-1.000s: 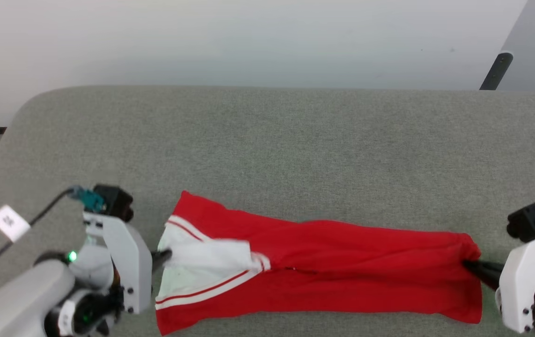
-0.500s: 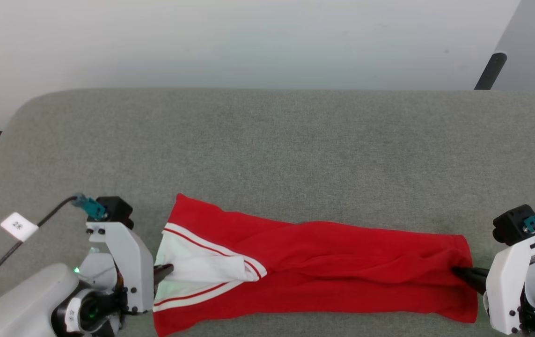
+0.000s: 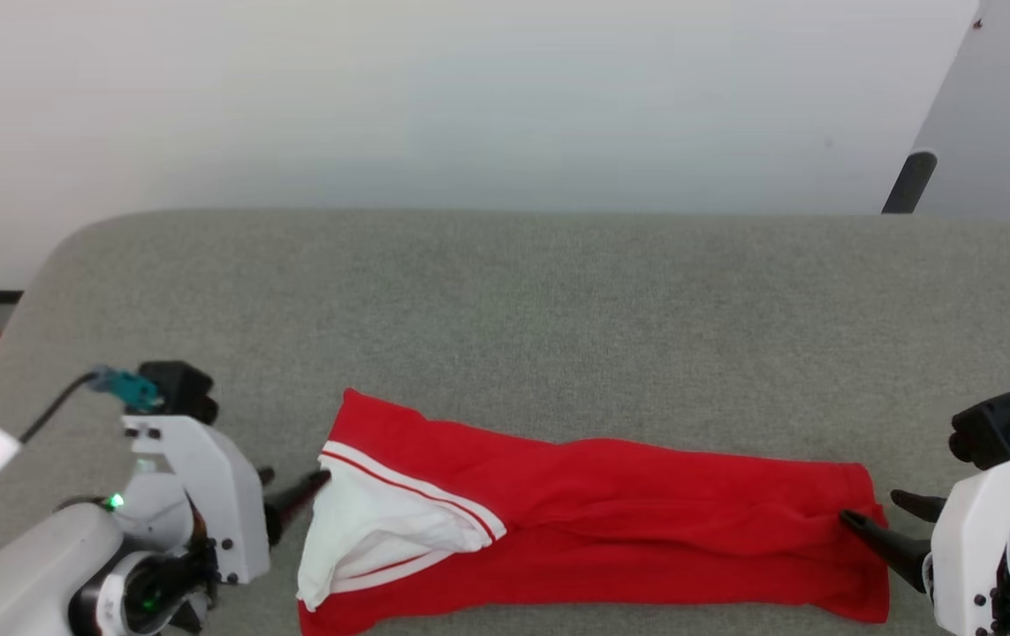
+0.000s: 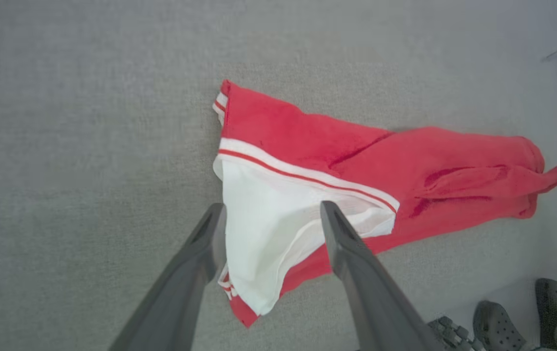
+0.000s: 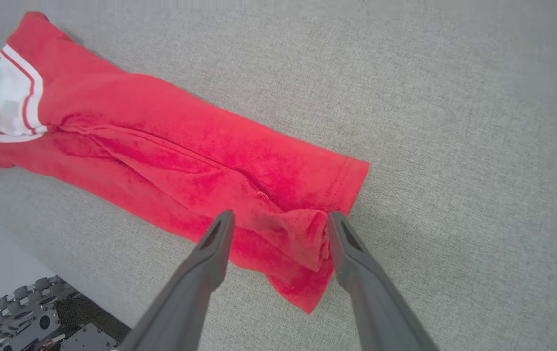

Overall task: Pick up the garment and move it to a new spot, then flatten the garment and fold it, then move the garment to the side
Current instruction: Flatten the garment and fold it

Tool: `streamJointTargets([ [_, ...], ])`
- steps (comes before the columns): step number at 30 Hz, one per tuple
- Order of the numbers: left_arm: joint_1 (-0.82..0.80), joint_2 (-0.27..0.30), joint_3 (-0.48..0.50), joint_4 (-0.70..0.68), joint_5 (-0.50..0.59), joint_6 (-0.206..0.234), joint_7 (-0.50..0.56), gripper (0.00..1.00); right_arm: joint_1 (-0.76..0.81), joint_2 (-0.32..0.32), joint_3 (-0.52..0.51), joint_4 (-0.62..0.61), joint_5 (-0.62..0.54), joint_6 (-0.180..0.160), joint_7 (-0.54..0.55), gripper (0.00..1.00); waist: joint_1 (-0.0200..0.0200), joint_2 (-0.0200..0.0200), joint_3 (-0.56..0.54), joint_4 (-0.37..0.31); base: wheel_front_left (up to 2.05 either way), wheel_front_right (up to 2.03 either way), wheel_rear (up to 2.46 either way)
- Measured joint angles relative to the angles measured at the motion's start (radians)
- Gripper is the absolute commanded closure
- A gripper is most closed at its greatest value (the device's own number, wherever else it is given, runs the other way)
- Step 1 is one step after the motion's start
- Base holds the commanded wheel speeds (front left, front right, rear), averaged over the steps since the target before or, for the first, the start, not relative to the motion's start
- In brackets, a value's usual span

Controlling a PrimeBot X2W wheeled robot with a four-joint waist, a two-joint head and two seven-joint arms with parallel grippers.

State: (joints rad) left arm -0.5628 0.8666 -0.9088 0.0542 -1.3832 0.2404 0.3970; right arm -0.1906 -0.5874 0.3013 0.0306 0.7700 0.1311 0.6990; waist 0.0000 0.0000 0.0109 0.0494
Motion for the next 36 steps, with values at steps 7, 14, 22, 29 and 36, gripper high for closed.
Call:
streamJointTargets([
  [7,0.07,0.016,0.055,-0.022,0.058,-0.031,-0.235,0.0,0.063,0.044,-0.081,-0.03,-0.052,0.0,-0.083,0.0,0.0,0.0,-0.033,0.001,0.0,0.0,0.0],
  [14,0.162,0.017,0.1,-0.028,0.134,-0.064,-0.503,0.0,0.142,0.107,-0.188,0.005,-0.094,0.0,-0.072,0.0,0.0,0.0,-0.05,0.015,0.0,0.0,0.0],
  [22,0.281,-0.005,0.182,0.02,0.199,-0.055,-0.653,0.0,0.178,0.166,-0.286,0.004,-0.126,0.0,-0.001,0.0,0.0,0.0,-0.06,0.038,0.0,0.0,0.0],
  [29,0.423,-0.132,0.43,0.049,0.341,-0.092,-0.66,0.0,0.181,0.193,-0.333,0.011,-0.157,0.0,0.077,0.0,0.0,0.0,-0.058,0.067,0.0,0.0,0.0],
  [36,0.54,-0.27,0.626,0.079,0.477,-0.18,-0.66,0.0,0.15,0.198,-0.357,0.058,-0.176,0.0,0.145,0.0,-0.0001,0.0,-0.044,0.102,0.0,0.0,0.0],
])
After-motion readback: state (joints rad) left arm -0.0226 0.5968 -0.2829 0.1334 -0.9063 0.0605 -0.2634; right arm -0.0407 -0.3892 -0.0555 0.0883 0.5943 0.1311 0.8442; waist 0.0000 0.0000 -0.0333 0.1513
